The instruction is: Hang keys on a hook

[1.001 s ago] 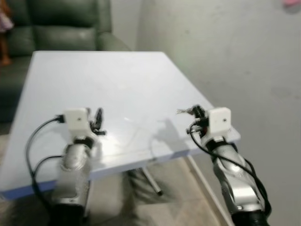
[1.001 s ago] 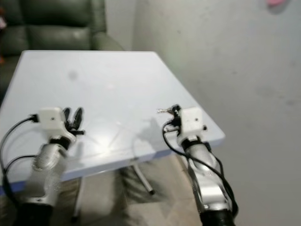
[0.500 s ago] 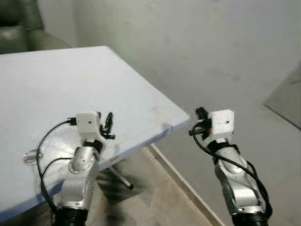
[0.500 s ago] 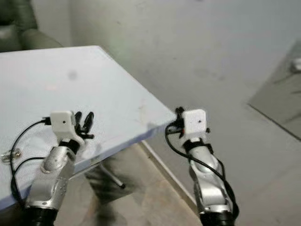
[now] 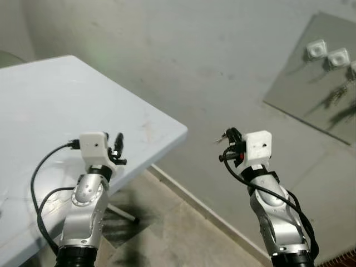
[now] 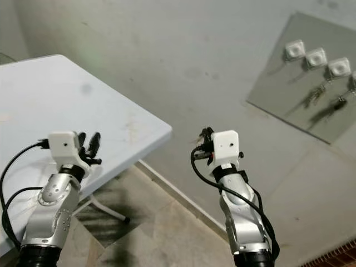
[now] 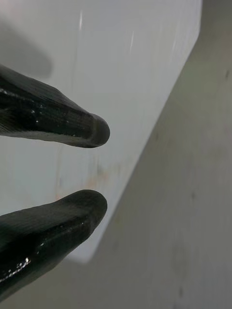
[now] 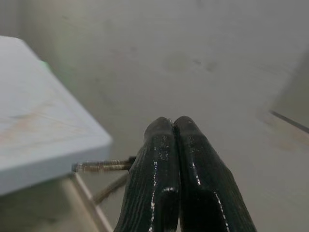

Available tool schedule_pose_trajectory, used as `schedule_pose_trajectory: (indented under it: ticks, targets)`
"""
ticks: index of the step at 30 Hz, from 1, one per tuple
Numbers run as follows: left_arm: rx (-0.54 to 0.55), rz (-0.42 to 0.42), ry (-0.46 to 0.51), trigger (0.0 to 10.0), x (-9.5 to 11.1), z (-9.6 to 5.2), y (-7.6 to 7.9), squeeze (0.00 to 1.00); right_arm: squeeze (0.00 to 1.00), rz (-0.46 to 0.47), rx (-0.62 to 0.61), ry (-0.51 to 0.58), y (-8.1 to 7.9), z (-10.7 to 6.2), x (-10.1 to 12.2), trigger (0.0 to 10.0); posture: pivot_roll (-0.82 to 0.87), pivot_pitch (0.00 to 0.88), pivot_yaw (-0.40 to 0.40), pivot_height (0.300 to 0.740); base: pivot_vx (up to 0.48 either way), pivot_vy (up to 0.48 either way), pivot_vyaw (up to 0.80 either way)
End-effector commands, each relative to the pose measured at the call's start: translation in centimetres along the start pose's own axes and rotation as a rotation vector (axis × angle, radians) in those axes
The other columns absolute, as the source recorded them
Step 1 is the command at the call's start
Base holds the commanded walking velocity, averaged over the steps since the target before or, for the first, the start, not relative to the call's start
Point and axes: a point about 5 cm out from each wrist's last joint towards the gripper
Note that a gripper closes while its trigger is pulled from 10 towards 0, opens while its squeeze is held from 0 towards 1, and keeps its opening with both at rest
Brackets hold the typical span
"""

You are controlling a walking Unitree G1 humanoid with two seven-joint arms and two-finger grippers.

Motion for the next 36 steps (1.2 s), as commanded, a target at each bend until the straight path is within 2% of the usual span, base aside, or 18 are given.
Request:
schedule_pose_trajectory:
  ticks: [1,12,27,36]
  targets:
    - [-0.027,0.012,0.000,10.0,0.1,0.0,0.7,0.00,0.00,0.005,-0.034,0.017,0.6,0.0,0.6,10.0,0.14,0.000,-0.103,0.740,0.000,0.000,-0.75]
    - [-0.075,0.025,-0.017,10.0,0.2,0.7,1.4,0.00,0.00,0.010,-0.109,-0.011,1.3,-1.2,0.1,10.0,0.09,0.000,-0.047,0.740,0.000,0.000,-0.75]
    - [-0.117,0.038,-0.034,10.0,0.4,1.1,1.7,0.00,0.00,0.024,-0.142,-0.042,0.9,-2.2,-0.3,10.0,0.08,0.000,0.009,0.740,0.000,0.000,-0.75]
    - [-0.124,-0.028,-0.066,10.0,0.1,1.1,2.1,0.00,0.00,0.046,-0.123,-0.045,0.3,-2.0,-0.2,10.0,0.08,0.000,0.008,0.740,0.000,0.000,-0.14]
Point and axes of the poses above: a point about 5 cm out from each wrist's last joint towards the gripper, its own z axis pointing out of the wrist towards the gripper, its own x axis along the axis of the wrist's last joint, y = z × x, and after that the axes turned 15 degrees about -z, right-handed
